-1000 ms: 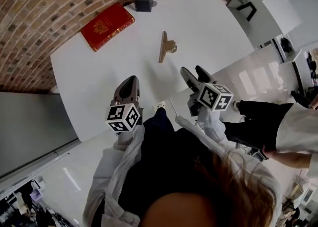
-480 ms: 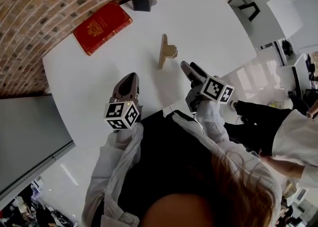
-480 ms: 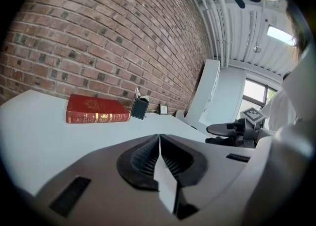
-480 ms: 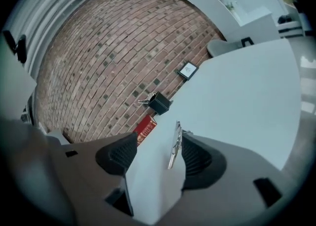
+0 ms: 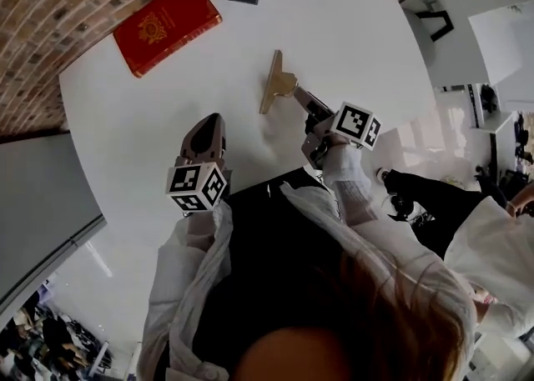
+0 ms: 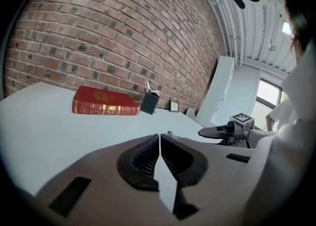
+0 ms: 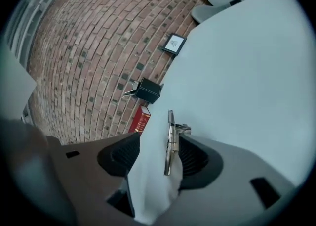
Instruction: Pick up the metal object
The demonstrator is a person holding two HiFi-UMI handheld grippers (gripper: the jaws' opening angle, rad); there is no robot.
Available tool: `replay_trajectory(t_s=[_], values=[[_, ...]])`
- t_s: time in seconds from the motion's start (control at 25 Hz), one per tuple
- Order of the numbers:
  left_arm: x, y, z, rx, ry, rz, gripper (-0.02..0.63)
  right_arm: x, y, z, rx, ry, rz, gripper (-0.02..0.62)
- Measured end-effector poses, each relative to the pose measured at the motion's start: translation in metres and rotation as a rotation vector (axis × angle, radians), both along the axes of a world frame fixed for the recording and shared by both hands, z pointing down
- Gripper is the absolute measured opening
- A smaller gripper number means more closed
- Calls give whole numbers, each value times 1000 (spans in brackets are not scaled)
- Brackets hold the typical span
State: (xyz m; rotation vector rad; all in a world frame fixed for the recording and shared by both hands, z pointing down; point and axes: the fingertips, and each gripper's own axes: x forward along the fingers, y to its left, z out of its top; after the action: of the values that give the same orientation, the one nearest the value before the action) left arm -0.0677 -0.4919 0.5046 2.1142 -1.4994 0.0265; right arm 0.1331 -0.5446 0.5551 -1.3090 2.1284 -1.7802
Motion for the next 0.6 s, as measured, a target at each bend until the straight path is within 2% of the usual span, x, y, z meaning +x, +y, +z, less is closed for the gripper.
replay_trajectory(t_s=[0.24,0.48,0.6], values=[[-2,-10,13,-48,-10,-69,23,-14,-18,20,-77,-43,-69,250],[-3,-15,24,-76,-19,-127,23,-23,-30,35,-133,-51,-126,217],[-3,-12,28,-89,-21,-157,23,-22,-33,43,-168,-42,-133,160]])
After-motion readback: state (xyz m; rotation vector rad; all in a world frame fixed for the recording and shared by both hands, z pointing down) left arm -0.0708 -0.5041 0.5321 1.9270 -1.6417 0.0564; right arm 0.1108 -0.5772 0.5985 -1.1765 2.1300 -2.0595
